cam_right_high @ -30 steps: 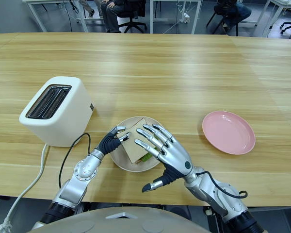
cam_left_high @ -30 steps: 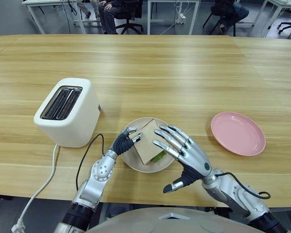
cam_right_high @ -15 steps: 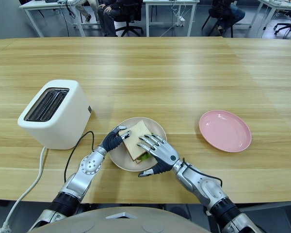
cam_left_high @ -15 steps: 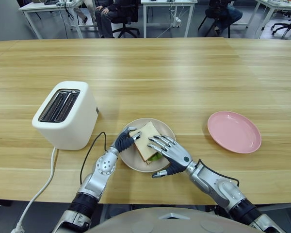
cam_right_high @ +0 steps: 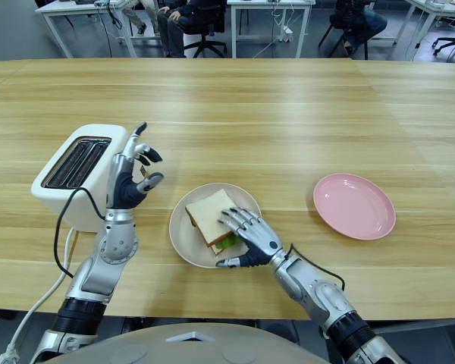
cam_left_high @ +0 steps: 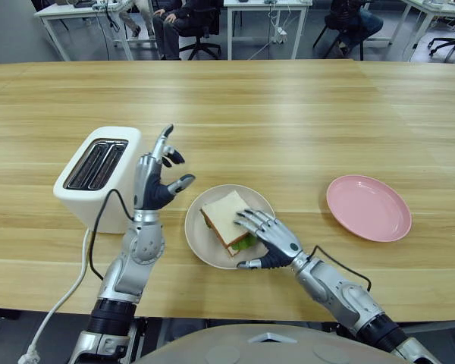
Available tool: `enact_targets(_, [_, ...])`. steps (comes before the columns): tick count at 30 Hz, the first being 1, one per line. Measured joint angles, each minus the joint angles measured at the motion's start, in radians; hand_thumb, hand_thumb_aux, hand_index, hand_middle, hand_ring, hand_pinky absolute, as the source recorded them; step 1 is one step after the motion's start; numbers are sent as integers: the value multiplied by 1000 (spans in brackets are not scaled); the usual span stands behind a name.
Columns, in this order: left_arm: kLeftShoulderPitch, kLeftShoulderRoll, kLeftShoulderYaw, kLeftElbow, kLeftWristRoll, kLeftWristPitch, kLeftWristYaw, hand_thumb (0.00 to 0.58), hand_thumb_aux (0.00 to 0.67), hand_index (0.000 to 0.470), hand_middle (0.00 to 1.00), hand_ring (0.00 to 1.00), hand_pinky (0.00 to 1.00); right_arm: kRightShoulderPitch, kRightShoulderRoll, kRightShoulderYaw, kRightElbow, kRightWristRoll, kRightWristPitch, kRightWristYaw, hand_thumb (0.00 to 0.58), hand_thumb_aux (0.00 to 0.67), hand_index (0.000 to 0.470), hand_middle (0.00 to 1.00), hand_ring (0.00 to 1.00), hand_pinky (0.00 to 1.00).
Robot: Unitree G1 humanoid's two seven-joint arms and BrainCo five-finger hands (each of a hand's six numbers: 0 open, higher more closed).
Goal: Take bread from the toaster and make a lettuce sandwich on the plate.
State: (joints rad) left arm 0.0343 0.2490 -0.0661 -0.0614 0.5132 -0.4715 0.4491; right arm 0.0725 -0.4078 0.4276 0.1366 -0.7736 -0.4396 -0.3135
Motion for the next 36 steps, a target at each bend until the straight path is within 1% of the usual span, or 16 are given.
enact_targets(3, [21, -7, -7, 3, -86, -79, -47, 580, 670, 460, 0, 0, 0, 0, 37, -71, -24, 294, -102, 62, 580, 670, 460, 0, 0, 0])
enact_targets(5, [29, 12, -47, 7, -206, -152, -141, 580, 670, 460, 0, 0, 0, 5, 49, -90, -88, 595, -142, 200, 580, 670, 460, 0, 0, 0])
enact_targets(6, [36, 24, -75, 7, -274, -187, -199, 580, 670, 460, 408, 408, 408, 9, 46, -91, -123, 729, -143, 277, 580, 670, 460, 0, 0, 0])
enact_targets(7, [46, 40, -104, 7, -345, -210, -262, 580, 670, 460, 773, 773, 773, 16, 38, -90, -152, 840, -141, 353, 580, 670, 460, 125, 125, 125])
enact_targets(8, [60, 64, -134, 8, -421, -243, -333, 580, 670, 460, 824, 824, 824, 30, 19, -89, -183, 950, -139, 443, 580, 670, 460, 455, 455, 455])
enact_targets(9, [75, 101, -167, 8, -506, -266, -418, 580, 670, 460, 839, 839, 839, 53, -16, -88, -213, 1052, -133, 538, 580, 670, 460, 718, 718, 718])
enact_targets(10, [90, 131, -187, 8, -572, -278, -484, 580, 670, 460, 988, 988, 988, 71, -43, -87, -231, 1117, -127, 608, 580, 670, 460, 898, 898, 898])
enact_targets(12, [134, 220, -240, 6, -730, -298, -665, 580, 670, 460, 976, 976, 976, 124, -114, -83, -263, 1220, -118, 776, 580, 670, 460, 902, 902, 902])
enact_targets(15, [195, 315, -303, 5, -871, -314, -887, 580, 670, 460, 1000, 1000, 1000, 190, -186, -57, -264, 1244, -119, 964, 580, 670, 460, 922, 922, 922])
enact_targets(16, [215, 341, -322, 0, -900, -313, -959, 580, 670, 460, 1000, 1000, 1000, 202, -191, -46, -260, 1239, -120, 1012, 580, 670, 460, 1000, 1000, 1000])
enact_targets(20, [266, 431, -378, 11, -892, -258, -1144, 580, 670, 460, 988, 988, 988, 245, -216, -23, -209, 1175, -136, 1131, 580, 670, 460, 1000, 1000, 1000])
enact_targets(24, [299, 459, -426, 52, -825, -183, -1259, 580, 670, 460, 980, 980, 980, 253, -221, 3, -121, 1016, -157, 1171, 580, 670, 460, 1000, 1000, 1000])
enact_targets(27, [285, 440, -438, 94, -719, -149, -1271, 580, 670, 460, 973, 973, 973, 226, -184, 4, -52, 884, -185, 1131, 580, 670, 460, 1000, 1000, 1000])
enact_targets(30, [241, 408, -439, 160, -563, -130, -1232, 580, 670, 460, 965, 965, 965, 180, -144, 8, 15, 744, -212, 1064, 580, 670, 460, 1000, 1000, 1000])
enact_targets(34, [113, 326, -437, 234, -312, -146, -1055, 580, 670, 460, 957, 957, 957, 96, -90, 21, 85, 531, -262, 912, 580, 670, 460, 1000, 1000, 1000])
enact_targets(36, [41, 297, -428, 293, -185, -154, -926, 580, 670, 460, 957, 957, 957, 55, -78, 31, 111, 420, -280, 813, 580, 670, 460, 1000, 1000, 1000])
